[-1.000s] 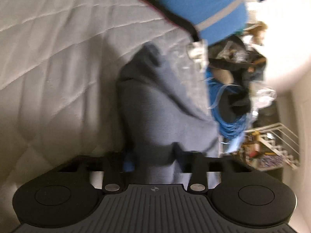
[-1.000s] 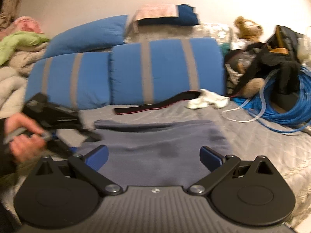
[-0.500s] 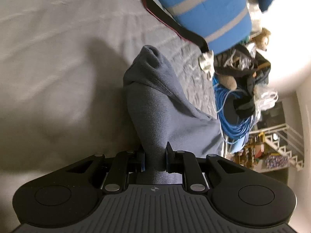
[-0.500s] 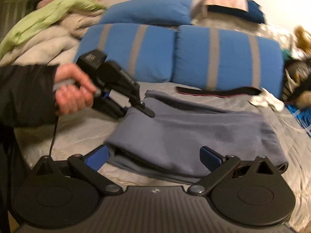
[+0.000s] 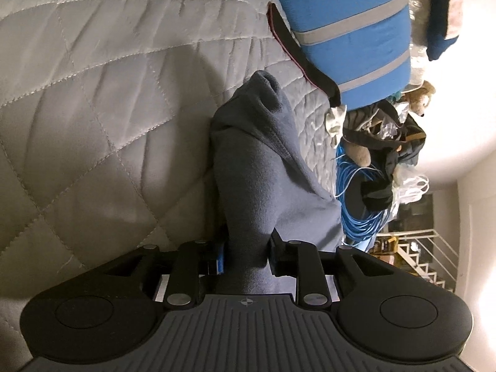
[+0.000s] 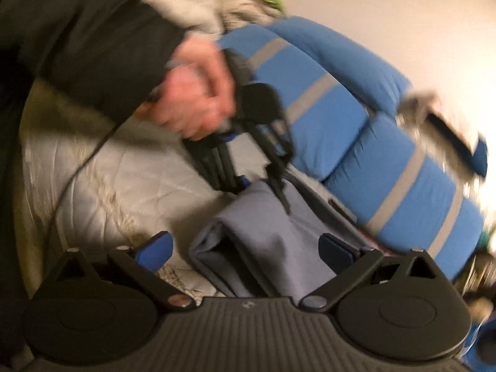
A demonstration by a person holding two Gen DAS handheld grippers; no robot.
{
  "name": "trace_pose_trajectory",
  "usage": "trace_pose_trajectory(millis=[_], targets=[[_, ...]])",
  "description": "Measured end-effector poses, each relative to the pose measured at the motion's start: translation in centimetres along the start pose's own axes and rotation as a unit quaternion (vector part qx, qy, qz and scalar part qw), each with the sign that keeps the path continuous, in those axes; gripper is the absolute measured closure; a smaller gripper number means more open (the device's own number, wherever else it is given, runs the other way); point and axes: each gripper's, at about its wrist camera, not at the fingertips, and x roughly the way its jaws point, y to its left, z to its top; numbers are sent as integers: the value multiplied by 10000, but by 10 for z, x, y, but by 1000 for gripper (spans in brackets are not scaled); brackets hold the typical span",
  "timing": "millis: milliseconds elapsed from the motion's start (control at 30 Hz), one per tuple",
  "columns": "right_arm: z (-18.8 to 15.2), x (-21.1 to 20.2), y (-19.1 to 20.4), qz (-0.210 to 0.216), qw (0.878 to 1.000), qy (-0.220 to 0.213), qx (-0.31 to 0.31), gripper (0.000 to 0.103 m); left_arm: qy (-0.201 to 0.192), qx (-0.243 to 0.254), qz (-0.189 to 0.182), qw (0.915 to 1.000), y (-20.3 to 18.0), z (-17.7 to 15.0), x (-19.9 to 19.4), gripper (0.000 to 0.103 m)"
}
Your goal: Fold clothes
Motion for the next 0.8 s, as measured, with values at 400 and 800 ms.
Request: trace_pose_trajectory(millis=[400, 800], targets=[[-25, 13, 46, -1407, 9362, -176, -3216, 0, 63, -202, -72, 9998, 7, 3, 2, 79], [-5, 19, 25, -273, 9404, -18, -3390, 99, -70, -609, -194, 9979, 12, 17, 2, 74]])
